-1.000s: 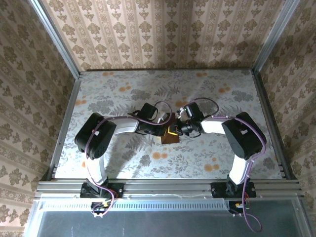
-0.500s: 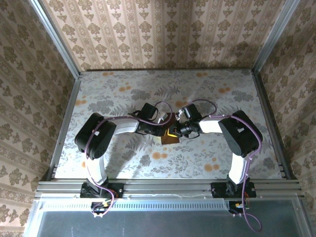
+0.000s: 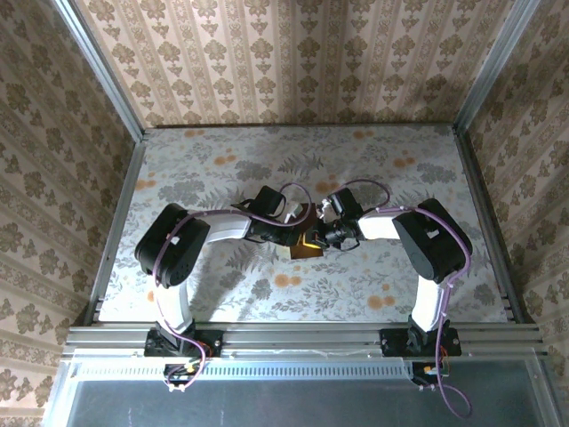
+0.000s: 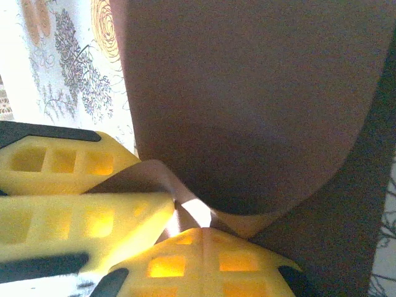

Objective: Fold a paper plane with a square sheet of paper (fold left side to right side)

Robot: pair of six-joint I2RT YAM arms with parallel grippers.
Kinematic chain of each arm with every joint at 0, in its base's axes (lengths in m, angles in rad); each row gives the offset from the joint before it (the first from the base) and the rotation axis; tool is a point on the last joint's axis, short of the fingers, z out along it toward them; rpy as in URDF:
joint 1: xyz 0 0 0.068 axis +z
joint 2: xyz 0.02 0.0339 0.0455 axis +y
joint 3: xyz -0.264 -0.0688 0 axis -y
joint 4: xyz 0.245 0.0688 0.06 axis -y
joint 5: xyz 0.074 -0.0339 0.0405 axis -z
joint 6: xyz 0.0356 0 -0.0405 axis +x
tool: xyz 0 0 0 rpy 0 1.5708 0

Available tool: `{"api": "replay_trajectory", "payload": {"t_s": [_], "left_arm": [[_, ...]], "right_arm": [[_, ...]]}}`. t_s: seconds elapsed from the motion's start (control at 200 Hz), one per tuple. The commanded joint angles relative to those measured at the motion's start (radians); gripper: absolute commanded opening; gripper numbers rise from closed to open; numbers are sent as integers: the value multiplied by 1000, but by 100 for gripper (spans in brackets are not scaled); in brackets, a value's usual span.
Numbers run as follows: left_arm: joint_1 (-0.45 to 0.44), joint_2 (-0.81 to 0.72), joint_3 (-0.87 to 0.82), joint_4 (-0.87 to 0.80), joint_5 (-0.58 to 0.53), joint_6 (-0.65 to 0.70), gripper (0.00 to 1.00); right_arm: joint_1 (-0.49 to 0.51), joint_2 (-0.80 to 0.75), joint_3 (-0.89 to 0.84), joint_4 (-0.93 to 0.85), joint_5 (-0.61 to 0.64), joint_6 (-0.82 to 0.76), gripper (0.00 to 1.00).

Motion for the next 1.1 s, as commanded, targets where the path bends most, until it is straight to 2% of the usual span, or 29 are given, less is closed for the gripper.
{"api": "replay_trajectory", "payload": {"t_s": [0.0, 0.135, 0.32, 0.39, 0.5, 0.73, 0.84, 1.095], "left_arm": [[1, -17, 13, -93, -73, 31, 17], [10, -81, 42, -133, -79, 44, 25], [24, -177, 31, -181, -74, 39, 28], [25, -210, 9, -190, -53, 25, 24], [20, -250, -42, -165, 42, -23, 14], [-13, -234, -119, 7, 247, -167, 3], [-19, -194, -127, 59, 261, -194, 1], [-20, -105, -96, 47, 256, -170, 0]], "right_arm": [[5, 35, -9, -117, 82, -25, 0], [6, 33, -23, -112, 92, -16, 0], [5, 27, -35, -88, 87, 5, 0], [6, 24, -40, -81, 84, 12, 0], [7, 17, -42, -75, 81, 17, 0], [6, 18, -46, -73, 77, 20, 0], [6, 23, -46, -72, 74, 20, 0], [9, 27, -46, -78, 75, 16, 0]]}}
